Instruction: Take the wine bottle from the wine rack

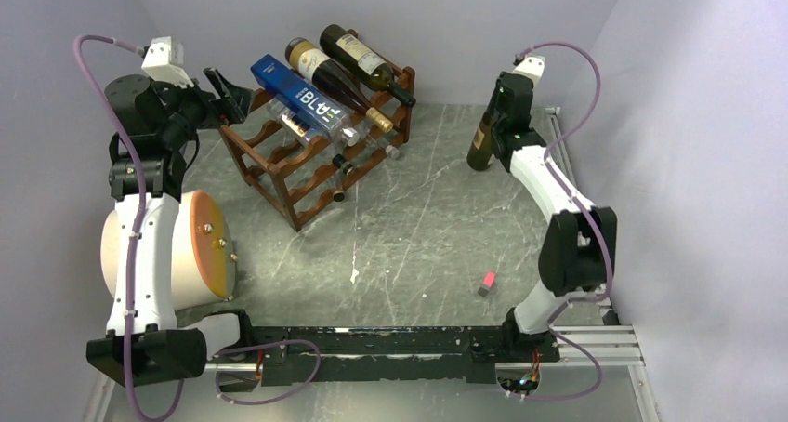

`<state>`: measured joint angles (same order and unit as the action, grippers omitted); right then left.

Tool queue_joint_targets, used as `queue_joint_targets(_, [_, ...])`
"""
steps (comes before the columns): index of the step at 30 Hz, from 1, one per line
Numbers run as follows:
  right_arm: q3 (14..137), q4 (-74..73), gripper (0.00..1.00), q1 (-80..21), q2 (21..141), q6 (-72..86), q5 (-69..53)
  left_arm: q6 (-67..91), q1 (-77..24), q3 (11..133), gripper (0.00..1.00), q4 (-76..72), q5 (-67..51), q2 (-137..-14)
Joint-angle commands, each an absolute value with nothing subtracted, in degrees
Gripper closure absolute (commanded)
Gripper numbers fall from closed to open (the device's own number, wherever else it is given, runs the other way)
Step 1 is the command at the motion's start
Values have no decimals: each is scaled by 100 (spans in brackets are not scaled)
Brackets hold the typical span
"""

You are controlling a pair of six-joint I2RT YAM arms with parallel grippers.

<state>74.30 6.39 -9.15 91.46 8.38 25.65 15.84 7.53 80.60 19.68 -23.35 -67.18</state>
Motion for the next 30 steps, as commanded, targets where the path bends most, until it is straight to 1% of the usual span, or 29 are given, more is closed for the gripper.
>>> queue_joint_targets(1, [8243, 1974, 100, -690, 9792, 347, 2644, 1320, 852, 7858, 1, 1867, -1958, -6510])
queue_joint_targets(5, [8871, 1888, 100, -446, 10494, 532, 2734, 1292, 847, 7713, 1, 1821, -1796, -6486])
queue_joint_targets(10, [9242, 1815, 100, -357, 10955, 549, 2492, 1336, 1067, 7639, 1, 1746, -1918, -6485])
queue_joint_targets(13, [8994, 2204, 100, -366, 10898, 345, 2494, 1359, 1081, 7563, 0, 1695, -1899, -6445])
queue_joint_targets(14, [8927, 2259, 100, -369, 10884, 320, 2462, 1369, 1081, 7545, 2, 1689, -1889, -6435])
queue_joint_targets(19, [8655, 2261, 100, -383, 10698, 355, 2419, 1427, 1081, 7475, 2, 1619, -1959, -6467])
queue_joint_targets(20, [8642, 2214, 97, -398, 10673, 299, 2433, 1438, 1081, 7465, 1, 1589, -1991, -6458])
queue_joint_targets(21, [8633, 2141, 88, -413, 10664, 266, 2473, 1441, 1081, 7444, 1, 1572, -2026, -6445])
queue_joint_targets(22, [8622, 2095, 78, -429, 10643, 242, 2501, 1449, 1081, 7426, 1, 1551, -2044, -6432])
queue_joint_targets(23, [8619, 2035, 60, -424, 10625, 250, 2536, 1457, 1081, 7400, 1, 1535, -2062, -6414])
queue_joint_targets(24, [8651, 1937, 45, -428, 10627, 269, 2577, 1459, 1081, 7382, 1, 1518, -2077, -6389])
queue_joint_targets(27, [8888, 1532, 14, -430, 10640, 298, 2658, 1460, 1081, 7299, 0, 1450, -2101, -6311])
queue_joint_targets(29, [9011, 1316, 2, -425, 10593, 343, 2646, 1466, 1077, 7244, 0, 1405, -2089, -6270])
queue_joint_targets(30, [9045, 1238, 0, -433, 10526, 363, 2626, 1474, 1074, 7216, 0, 1377, -2088, -6247])
